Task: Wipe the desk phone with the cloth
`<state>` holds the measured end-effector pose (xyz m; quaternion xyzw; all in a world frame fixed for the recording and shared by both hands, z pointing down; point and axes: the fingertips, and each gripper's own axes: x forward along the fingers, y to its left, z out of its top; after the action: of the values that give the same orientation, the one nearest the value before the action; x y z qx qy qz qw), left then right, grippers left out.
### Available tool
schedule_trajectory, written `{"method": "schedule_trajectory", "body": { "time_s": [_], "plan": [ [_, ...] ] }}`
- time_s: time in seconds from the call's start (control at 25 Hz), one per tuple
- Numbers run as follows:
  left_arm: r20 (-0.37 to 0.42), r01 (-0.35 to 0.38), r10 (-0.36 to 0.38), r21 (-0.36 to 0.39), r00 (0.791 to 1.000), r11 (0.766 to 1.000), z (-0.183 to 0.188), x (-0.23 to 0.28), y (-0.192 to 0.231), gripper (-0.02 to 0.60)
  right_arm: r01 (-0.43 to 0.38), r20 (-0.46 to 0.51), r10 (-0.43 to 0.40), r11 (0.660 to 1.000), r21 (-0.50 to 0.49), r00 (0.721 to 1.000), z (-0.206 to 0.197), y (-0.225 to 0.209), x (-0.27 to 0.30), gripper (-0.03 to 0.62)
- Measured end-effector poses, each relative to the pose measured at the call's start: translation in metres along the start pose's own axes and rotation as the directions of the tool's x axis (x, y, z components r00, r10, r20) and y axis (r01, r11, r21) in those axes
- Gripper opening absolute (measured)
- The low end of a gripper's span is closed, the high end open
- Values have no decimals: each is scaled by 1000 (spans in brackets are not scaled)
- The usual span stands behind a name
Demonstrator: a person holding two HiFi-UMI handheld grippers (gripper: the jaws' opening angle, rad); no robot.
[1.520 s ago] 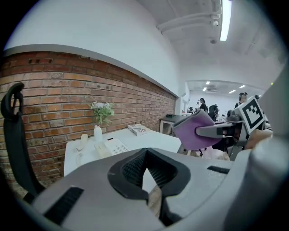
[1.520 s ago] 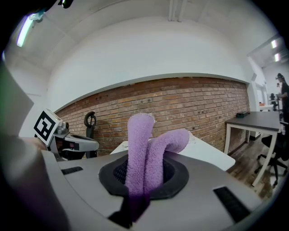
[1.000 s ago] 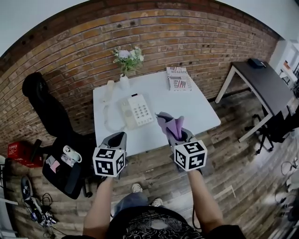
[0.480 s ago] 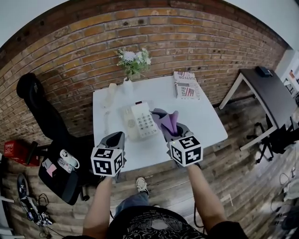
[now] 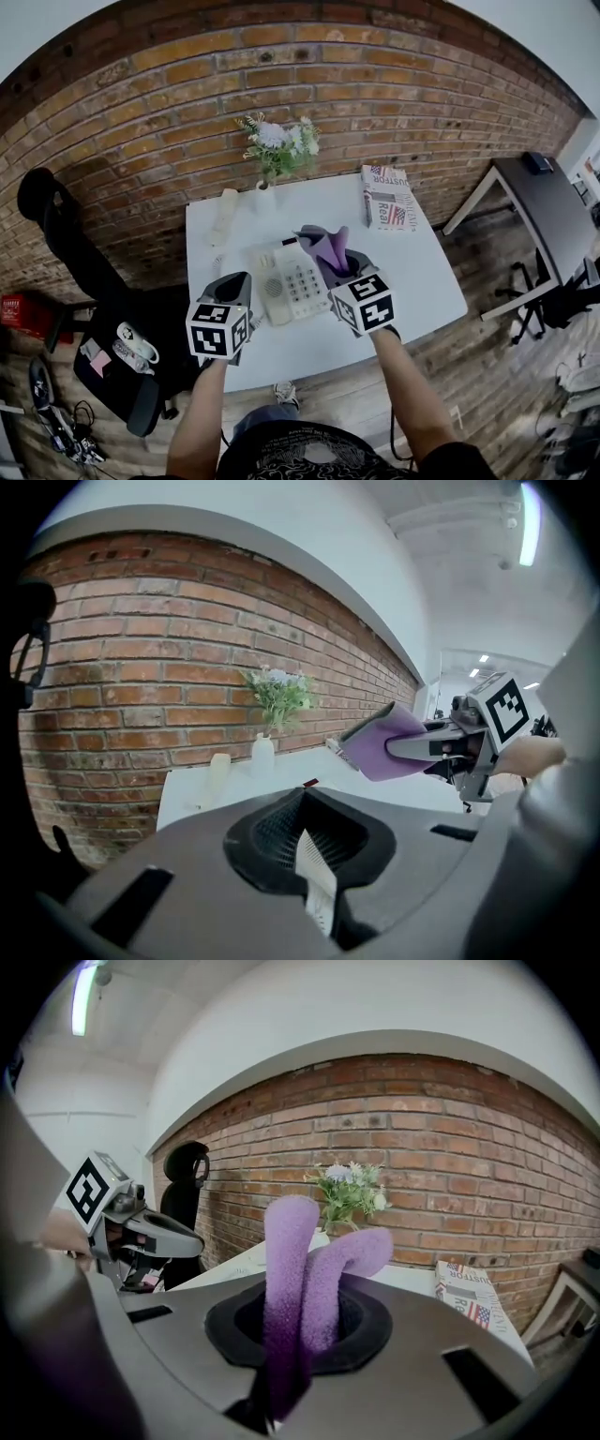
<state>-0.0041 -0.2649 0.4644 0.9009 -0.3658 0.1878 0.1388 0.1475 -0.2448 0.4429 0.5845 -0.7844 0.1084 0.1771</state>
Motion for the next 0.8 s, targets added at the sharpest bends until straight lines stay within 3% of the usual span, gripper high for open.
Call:
{"method": "schedule_trajectory", "body": {
  "time_s": [0.44,0.64,0.8],
  "plan": [
    [-52,40,-41,-19,998,999,-5,39,37,6,-21,-120,-1,983,-184,993,7,-13,80,44],
    [-59,46,-49,-44,997,998,-12,41,45,6,-71,-198,10,951,-301,980,-4,-3,108,44],
    [-64,46,-50,-48,997,998,-14,40,48,6,-125,-248,44,939,-320,968,-19,8,123,44]
  ]
}}
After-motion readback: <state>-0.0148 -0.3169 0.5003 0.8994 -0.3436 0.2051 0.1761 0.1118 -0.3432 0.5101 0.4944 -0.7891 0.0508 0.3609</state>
